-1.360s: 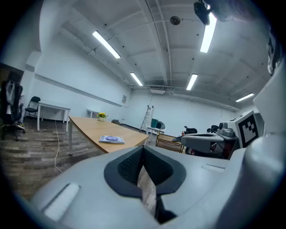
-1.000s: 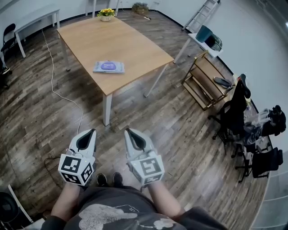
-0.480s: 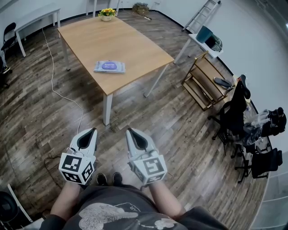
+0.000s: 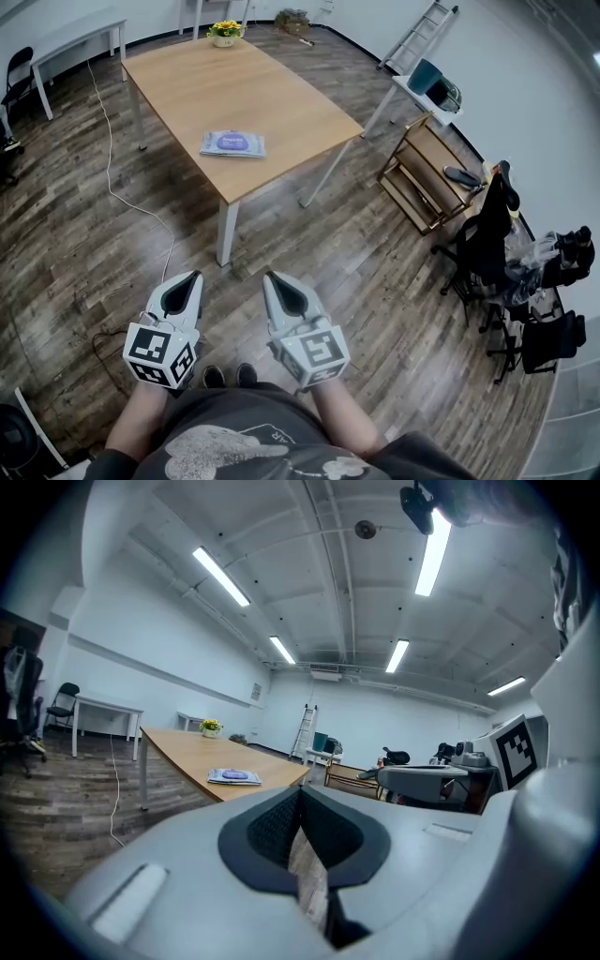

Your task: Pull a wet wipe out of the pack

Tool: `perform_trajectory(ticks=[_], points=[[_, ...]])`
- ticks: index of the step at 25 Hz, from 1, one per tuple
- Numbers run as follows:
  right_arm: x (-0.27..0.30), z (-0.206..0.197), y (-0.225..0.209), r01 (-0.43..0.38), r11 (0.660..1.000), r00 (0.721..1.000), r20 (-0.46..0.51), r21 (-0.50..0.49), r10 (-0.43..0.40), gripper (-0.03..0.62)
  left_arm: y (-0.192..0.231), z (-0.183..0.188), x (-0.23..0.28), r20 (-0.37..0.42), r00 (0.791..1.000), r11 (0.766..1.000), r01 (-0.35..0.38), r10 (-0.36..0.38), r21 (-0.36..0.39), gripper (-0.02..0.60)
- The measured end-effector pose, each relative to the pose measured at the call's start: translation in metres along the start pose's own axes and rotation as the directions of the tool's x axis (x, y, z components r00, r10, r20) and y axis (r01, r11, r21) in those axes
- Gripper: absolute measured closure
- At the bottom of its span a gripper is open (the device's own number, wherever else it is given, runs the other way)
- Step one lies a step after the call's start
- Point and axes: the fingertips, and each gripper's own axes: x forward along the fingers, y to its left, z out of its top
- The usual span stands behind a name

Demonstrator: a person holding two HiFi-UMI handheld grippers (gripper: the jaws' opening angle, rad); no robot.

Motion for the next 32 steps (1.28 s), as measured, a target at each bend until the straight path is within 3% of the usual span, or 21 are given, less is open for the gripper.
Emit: perform_trajectory(ticks=[7,15,32], points=[[0.006,-0.004,0.000,0.050,0.998,0.999,0.012,0.024,-0.050,0.603,0.022,-0.002,-0.004,0.001,1.000,1.000,-0.005,0.005,-0.002,0.563],[0.009,-0.011,-0.030,0.124,0.991,0.992,0.007,0.049,-0.125,0.603,0.035,-0.007,0.007,-0.021,1.000,1.000,-0.010,0.010,-0.004,0.563],[0.131,0.004,-0.128,0.022,0.994,1.000,0.017,0.109,-0.024,0.602,0.090,0.025,0.124,0.025,0.989,0.988,-0.148,0.147,0.043,0.563]])
